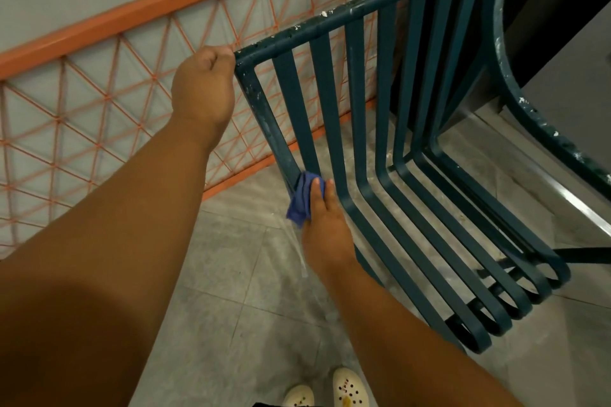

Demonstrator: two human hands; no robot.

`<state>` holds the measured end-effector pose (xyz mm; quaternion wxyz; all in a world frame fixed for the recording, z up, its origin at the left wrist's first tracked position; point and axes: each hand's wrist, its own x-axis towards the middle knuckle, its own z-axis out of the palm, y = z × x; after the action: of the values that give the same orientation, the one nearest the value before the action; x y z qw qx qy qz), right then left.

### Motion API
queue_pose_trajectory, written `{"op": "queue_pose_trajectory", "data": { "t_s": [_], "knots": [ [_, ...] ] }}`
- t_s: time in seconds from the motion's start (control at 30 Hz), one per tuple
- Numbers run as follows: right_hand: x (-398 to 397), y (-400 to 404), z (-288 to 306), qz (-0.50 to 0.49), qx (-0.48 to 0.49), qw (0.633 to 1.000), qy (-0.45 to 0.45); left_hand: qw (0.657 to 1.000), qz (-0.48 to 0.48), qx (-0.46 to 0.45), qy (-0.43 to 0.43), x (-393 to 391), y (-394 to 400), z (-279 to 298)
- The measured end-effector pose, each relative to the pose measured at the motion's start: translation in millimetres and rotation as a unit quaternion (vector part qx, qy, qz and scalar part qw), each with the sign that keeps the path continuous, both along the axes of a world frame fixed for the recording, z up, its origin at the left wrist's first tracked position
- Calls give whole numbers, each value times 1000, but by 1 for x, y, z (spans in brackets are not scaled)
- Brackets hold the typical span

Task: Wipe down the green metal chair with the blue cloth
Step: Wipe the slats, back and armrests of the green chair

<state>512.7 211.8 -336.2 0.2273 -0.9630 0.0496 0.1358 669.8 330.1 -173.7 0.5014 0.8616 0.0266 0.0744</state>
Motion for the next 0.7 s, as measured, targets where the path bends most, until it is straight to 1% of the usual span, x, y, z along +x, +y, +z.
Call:
{"op": "queue_pose_trajectory", "data": {
  "t_s": [0.03, 0.07, 0.1, 0.17, 0.23, 0.3, 0.37, 0.4, 0.47, 0.53, 0.6, 0.63, 0.7],
  "knots": [
    [12, 3, 4, -11, 8, 999, -34, 1000, 1, 0, 1, 0, 0, -1],
    [19, 9, 8, 2, -28, 997, -68, 1000, 0, 3, 0, -1, 1, -1],
    [26, 14, 12, 22, -13, 995, -101, 1000, -4, 11, -2, -2, 1, -1],
    [29, 20, 6, 22, 36, 991, -130, 999, -11, 45, -15, -3, 2, -2],
    [13, 16, -5, 35, 1, 990, -135, 996, -12, 84, -26, -4, 2, -1],
    [-9, 8, -15, 57, -11, 990, -126, 993, -10, 114, -33, -4, 2, 1],
    [-18, 1, -18, 29, 32, 994, -104, 988, -9, 146, -39, -5, 2, 3],
    [-15, 0, -14, -2, 60, 994, -90, 986, -8, 161, -42, -6, 2, 4],
    [-1, 3, -9, -54, 77, 993, -76, 982, -6, 185, -50, -6, 0, 4],
    [18, 14, -5, -64, 41, 993, -89, 977, -2, 206, -52, -6, 0, 4],
    [32, 22, 0, -29, 11, 991, -131, 972, 0, 228, -54, -5, 0, 4],
    [34, 25, 0, -15, 9, 988, -155, 970, -1, 237, -55, -6, 0, 3],
    [31, 23, 1, 5, 11, 985, -171, 967, -6, 250, -57, -7, -1, 3]
  ]
}}
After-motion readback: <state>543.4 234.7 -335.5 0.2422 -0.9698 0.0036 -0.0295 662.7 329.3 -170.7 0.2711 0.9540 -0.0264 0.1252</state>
